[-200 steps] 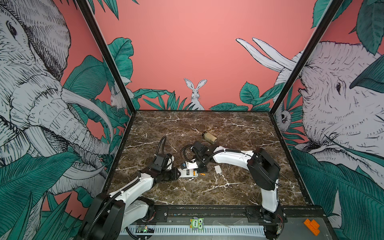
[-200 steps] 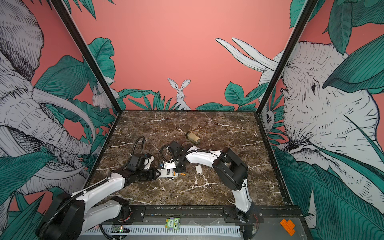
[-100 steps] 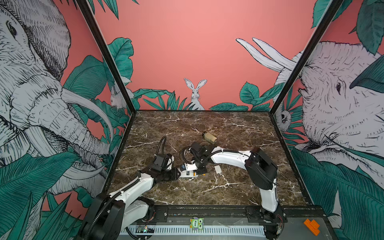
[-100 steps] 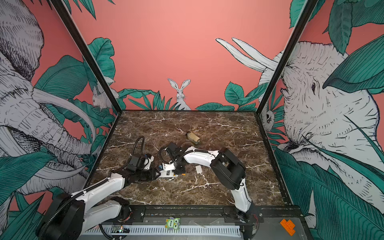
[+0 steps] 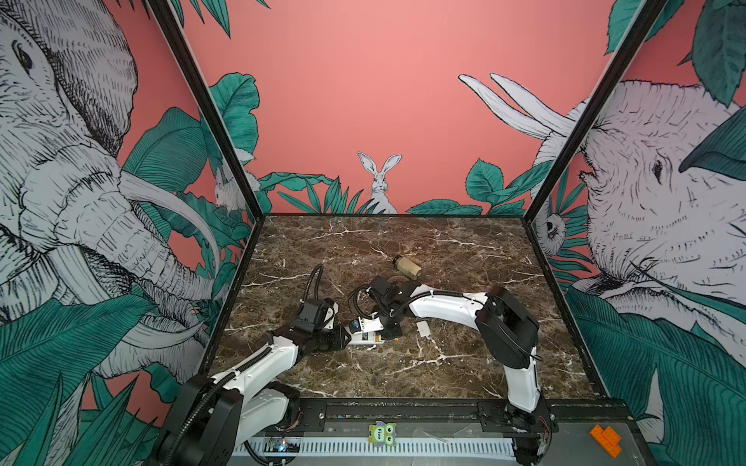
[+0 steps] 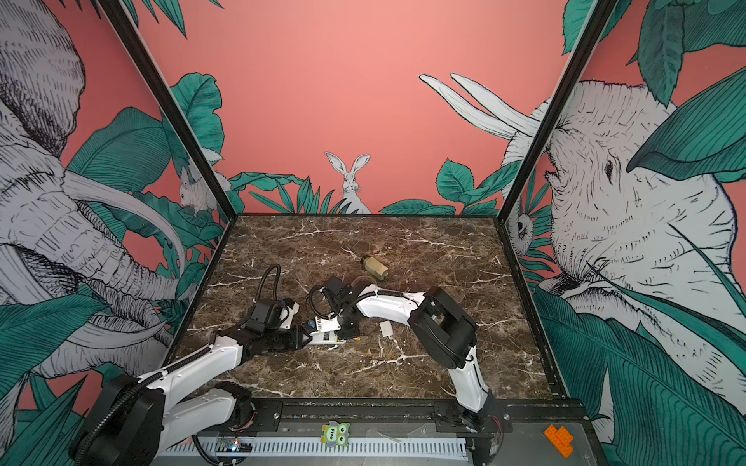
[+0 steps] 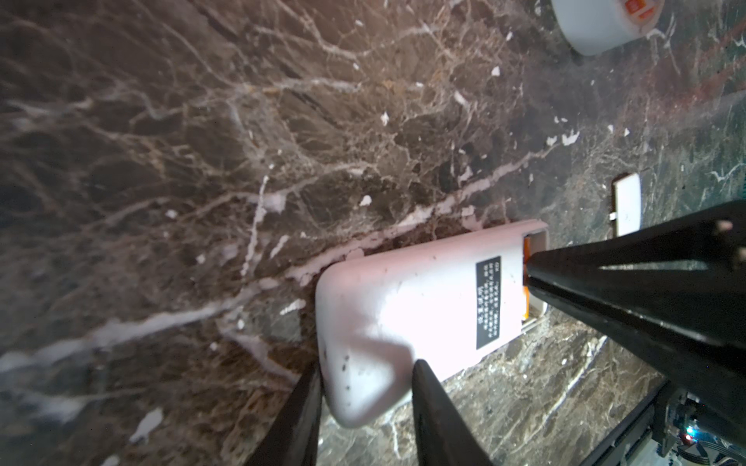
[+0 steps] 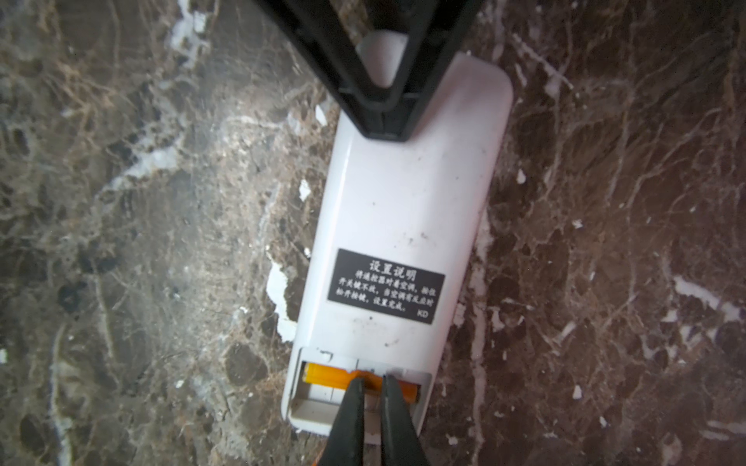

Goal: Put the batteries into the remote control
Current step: 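Raise the right gripper and move it toward the second orange battery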

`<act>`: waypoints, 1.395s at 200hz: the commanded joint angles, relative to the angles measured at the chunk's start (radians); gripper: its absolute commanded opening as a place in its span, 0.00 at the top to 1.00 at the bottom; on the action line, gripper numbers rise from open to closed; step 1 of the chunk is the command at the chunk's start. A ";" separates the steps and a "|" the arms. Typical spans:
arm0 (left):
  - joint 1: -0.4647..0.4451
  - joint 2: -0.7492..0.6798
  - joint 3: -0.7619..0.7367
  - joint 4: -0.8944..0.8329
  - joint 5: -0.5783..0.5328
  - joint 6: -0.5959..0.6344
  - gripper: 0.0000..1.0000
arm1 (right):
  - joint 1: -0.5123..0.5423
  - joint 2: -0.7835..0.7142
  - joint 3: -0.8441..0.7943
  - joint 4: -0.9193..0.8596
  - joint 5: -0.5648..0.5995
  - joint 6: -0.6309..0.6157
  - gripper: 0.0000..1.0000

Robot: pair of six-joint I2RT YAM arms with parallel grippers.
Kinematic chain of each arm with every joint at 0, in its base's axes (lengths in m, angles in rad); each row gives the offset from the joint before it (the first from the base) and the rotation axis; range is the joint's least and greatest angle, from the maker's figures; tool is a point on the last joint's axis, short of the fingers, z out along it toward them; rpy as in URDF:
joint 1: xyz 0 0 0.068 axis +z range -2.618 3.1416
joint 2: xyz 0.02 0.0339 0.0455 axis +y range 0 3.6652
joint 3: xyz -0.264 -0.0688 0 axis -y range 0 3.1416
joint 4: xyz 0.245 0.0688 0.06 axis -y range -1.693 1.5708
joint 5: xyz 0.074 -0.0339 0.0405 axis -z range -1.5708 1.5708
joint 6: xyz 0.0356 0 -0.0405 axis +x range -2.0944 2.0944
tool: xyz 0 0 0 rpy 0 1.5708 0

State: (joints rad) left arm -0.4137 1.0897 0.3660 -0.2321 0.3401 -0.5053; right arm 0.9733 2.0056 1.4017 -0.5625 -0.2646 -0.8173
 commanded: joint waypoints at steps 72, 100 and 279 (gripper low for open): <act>-0.003 -0.002 -0.010 -0.037 -0.026 -0.007 0.61 | 0.015 -0.076 -0.083 0.116 -0.019 0.079 0.67; -0.004 0.000 -0.010 -0.037 -0.029 -0.006 0.60 | -0.007 -0.133 -0.126 0.131 -0.034 0.137 0.64; -0.003 -0.087 0.014 -0.096 -0.045 -0.015 0.54 | 0.019 -0.313 -0.342 0.150 0.211 0.641 0.57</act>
State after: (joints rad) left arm -0.4137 1.0233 0.3679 -0.2958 0.3080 -0.5091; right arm 0.9787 1.6730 1.0565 -0.4091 -0.1226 -0.2520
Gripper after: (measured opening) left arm 0.460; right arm 0.429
